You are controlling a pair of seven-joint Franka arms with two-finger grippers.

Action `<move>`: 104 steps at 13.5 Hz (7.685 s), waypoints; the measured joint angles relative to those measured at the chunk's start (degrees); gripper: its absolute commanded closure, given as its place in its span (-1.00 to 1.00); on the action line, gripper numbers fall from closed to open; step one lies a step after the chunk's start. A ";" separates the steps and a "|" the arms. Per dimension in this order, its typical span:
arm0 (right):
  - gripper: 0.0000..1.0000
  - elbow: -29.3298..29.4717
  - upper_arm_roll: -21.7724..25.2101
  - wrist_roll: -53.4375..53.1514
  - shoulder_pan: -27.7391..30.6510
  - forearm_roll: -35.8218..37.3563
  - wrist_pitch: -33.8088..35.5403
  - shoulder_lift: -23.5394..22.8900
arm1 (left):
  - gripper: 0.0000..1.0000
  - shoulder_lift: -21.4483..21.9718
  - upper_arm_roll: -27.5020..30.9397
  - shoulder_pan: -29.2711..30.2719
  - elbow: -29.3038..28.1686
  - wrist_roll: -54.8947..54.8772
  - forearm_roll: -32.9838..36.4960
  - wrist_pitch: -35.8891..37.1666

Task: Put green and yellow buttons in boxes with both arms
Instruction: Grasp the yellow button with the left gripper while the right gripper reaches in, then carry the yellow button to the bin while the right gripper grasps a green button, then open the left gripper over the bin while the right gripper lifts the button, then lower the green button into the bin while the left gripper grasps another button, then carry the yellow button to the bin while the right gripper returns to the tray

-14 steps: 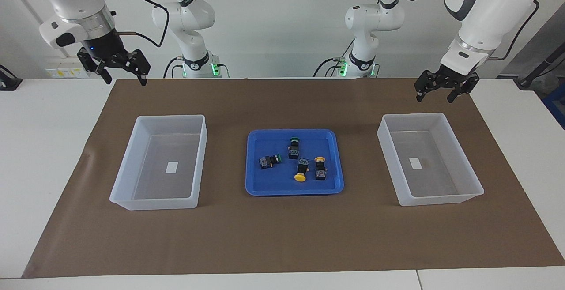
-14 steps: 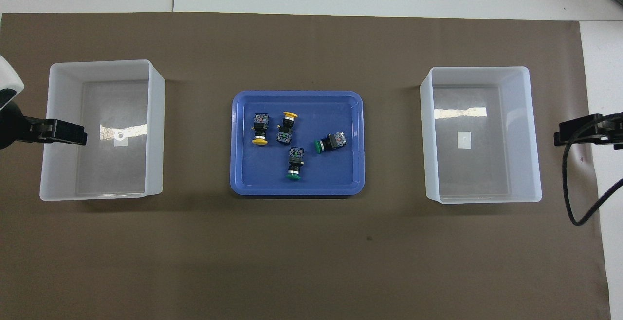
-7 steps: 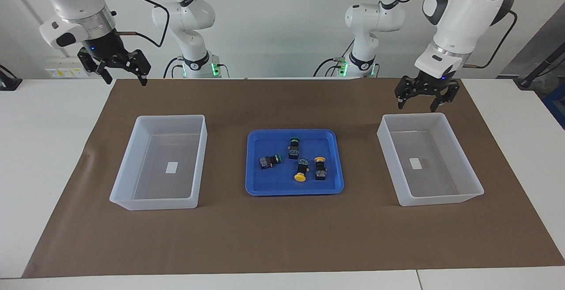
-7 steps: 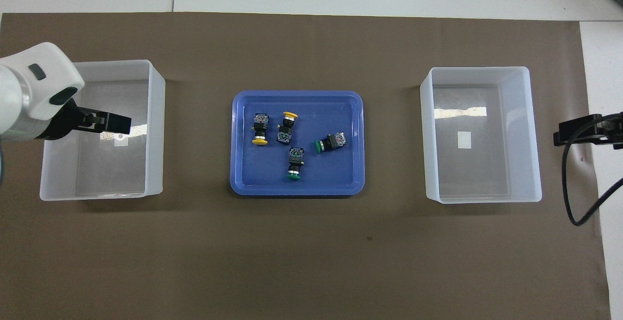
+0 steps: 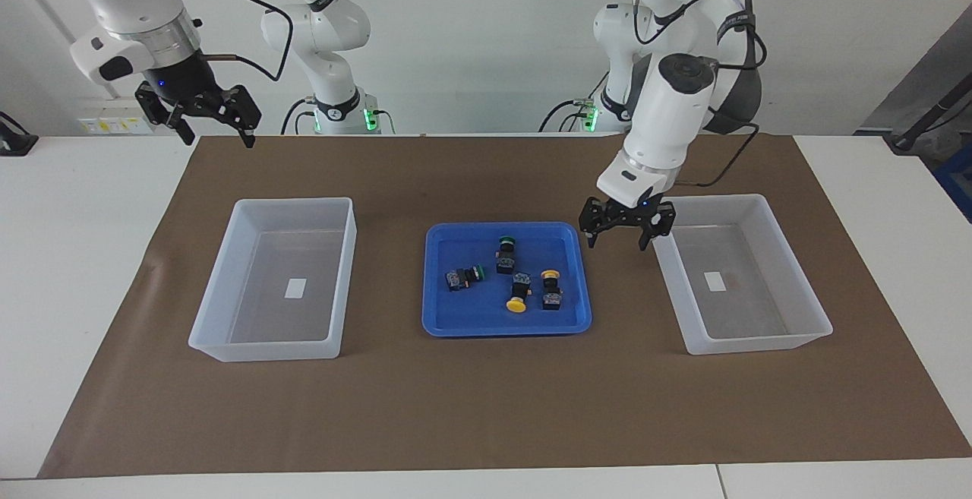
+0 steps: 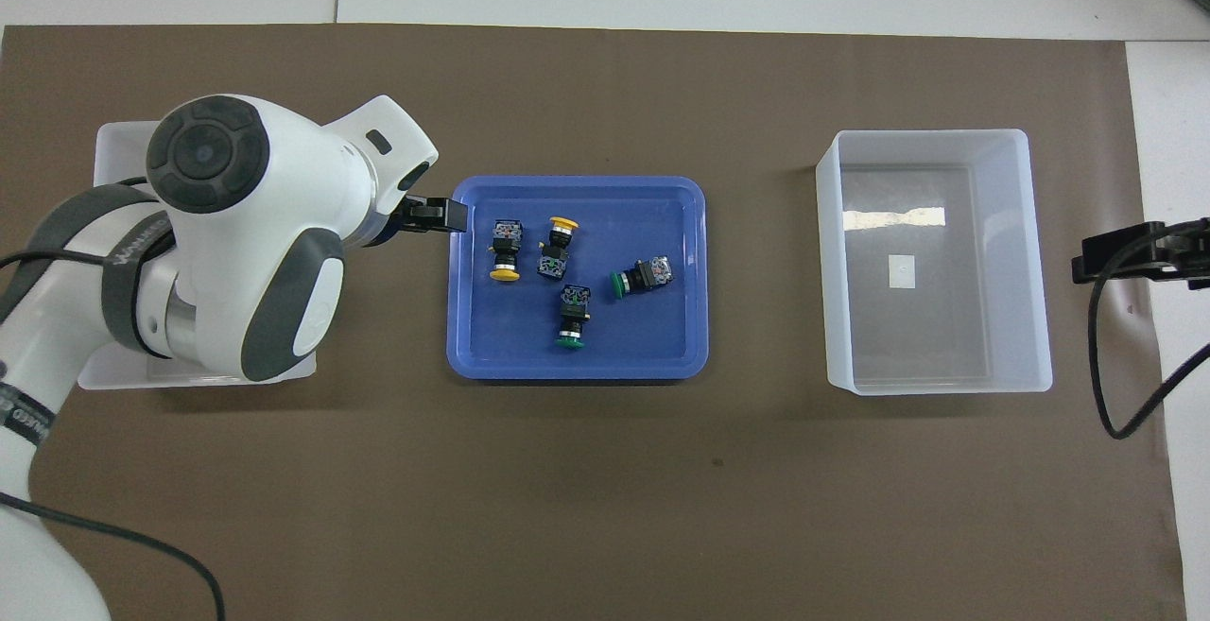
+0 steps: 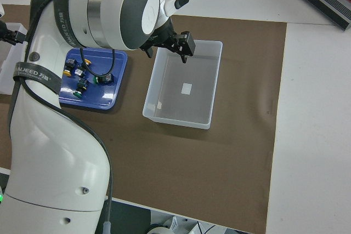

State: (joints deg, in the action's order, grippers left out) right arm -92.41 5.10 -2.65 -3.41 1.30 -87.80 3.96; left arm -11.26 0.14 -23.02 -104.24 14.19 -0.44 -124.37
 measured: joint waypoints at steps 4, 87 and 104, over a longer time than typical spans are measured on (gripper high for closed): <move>-1.00 0.00 0.00 0.00 0.00 0.00 0.00 0.09 | -1.00 -6.44 0.03 -3.73 0.00 2.82 0.00 -6.26; 0.30 -17.07 -1.99 17.00 2.76 -3.90 -43.58 -24.04 | 1.00 -13.02 0.33 -10.51 -5.25 5.58 0.01 -26.76; -1.00 -12.87 -3.55 -16.60 -14.07 -4.03 -33.42 -12.92 | 1.00 1.44 2.54 12.04 -4.49 1.28 0.01 -13.72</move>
State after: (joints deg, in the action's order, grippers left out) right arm -105.28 1.55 -19.25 -17.48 -2.73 -121.22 -8.96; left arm -9.82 2.68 -10.98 -108.74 15.46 -0.43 -138.09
